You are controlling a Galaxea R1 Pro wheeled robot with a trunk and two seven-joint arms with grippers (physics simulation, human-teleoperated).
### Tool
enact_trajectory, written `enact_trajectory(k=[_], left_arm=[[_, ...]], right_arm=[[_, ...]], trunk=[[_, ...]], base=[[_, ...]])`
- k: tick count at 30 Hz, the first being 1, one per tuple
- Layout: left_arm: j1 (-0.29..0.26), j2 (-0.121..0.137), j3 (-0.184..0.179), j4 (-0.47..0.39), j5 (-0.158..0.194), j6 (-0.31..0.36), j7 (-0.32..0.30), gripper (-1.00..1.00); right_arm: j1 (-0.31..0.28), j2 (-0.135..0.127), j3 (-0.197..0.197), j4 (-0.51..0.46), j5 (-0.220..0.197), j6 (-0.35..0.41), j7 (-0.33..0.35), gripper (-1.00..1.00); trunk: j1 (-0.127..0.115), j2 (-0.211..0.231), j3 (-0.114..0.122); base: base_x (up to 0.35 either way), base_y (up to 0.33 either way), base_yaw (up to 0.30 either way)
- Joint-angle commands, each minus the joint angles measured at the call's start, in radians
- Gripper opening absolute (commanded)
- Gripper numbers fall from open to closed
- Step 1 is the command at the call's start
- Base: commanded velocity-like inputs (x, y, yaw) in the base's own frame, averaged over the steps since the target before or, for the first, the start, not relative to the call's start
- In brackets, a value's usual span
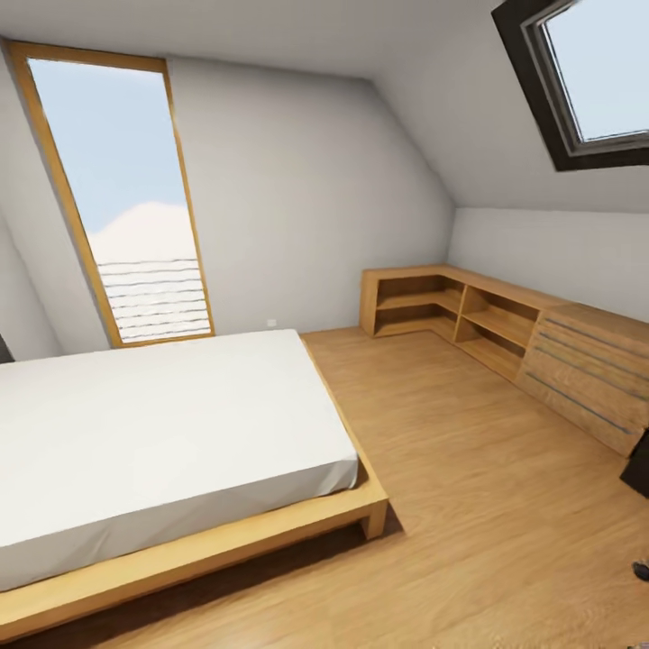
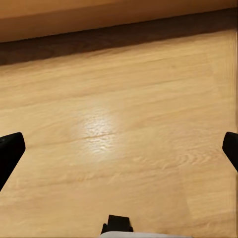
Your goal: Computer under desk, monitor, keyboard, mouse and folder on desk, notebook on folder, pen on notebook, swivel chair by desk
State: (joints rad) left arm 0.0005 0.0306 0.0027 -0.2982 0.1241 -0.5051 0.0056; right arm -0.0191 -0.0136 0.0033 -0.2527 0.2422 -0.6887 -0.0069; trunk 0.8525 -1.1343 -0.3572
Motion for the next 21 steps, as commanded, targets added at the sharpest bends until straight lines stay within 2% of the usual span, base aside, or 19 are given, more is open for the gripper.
enact_trajectory(k=[1,6,21], left_arm=[[0.000,0.000,-0.001,-0.001,0.005,-0.002,0.001,1.00],[0.000,0.000,-0.001,0.000,0.005,-0.002,0.001,1.00],[0.000,0.000,-0.001,-0.001,0.005,-0.003,0.001,1.00]], right_arm=[[-0.001,-0.001,0.000,0.000,0.007,-0.003,-0.001,1.00],[-0.001,-0.014,-0.001,-0.003,0.030,-0.010,-0.001,1.00],[-0.001,-0.026,-0.009,-0.043,0.032,-0.005,-0.016,1.00]], trunk=[[0.000,-0.001,-0.001],[0.000,-0.001,-0.001],[0.000,-0.001,-0.001]], base=[[0.000,0.000,-0.296],[0.000,0.000,-0.299],[0.000,0.000,-0.300]])
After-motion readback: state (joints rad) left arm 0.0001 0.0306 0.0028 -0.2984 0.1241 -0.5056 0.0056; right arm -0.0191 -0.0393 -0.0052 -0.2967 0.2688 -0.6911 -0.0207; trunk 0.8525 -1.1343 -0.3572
